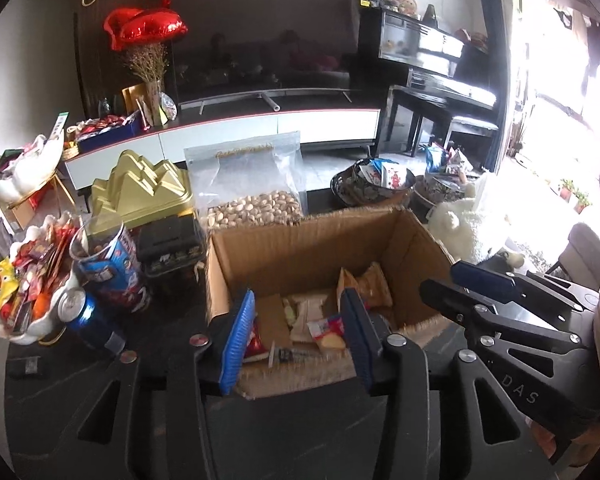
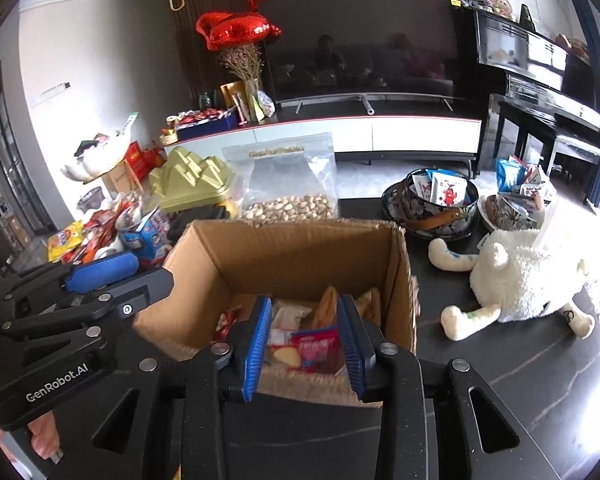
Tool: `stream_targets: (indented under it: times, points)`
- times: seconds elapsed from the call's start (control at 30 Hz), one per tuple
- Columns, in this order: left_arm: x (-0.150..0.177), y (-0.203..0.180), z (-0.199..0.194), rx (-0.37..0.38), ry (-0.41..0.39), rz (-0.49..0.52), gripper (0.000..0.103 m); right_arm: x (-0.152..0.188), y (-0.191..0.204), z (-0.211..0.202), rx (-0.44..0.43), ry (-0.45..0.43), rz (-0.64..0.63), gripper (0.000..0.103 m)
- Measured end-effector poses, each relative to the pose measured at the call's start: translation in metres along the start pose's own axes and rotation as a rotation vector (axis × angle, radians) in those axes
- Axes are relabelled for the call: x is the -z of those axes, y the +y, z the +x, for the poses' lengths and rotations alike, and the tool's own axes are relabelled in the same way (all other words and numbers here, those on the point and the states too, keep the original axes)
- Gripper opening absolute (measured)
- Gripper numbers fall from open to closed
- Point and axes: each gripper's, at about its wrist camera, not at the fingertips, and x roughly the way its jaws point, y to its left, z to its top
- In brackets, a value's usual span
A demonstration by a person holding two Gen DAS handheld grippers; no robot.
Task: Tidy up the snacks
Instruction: 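Move both open tools back toward the green cracker packet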
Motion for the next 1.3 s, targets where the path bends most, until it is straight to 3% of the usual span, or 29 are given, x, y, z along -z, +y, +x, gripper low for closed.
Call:
stream_targets:
  times: [0.37, 0.63, 1.07, 1.17, 1.3]
  points:
    - [0.05, -0.006, -0.054, -0.035, -0.047, 0.01, 0.054, 0.042, 0.02, -0.049, -0.008, -0.036, -0.006, 0.039]
    - [0.09, -0.01, -0.069, -0.014, -0.011, 0.008, 0.054, 0.079, 0.032, -0.065, -0.029, -0.006, -0.004, 0.039]
    - [0.145, -0.008, -0.054, -0.011, 0.086, -0.038, 0.058, 0.135, 0.037, -0.045, -0.038, 0.112, 0.012, 0.04]
    - [0.157, -0.008, -0.046, -0.021, 0.114, -0.041, 0.058, 0.147, 0.034, -0.039, -0.028, 0.133, 0.023, 0.047]
    - [0.172, -0.008, -0.033, -0.025, 0.159, -0.037, 0.058, 0.161, 0.032, -0.027, -0.026, 0.177, 0.022, 0.048]
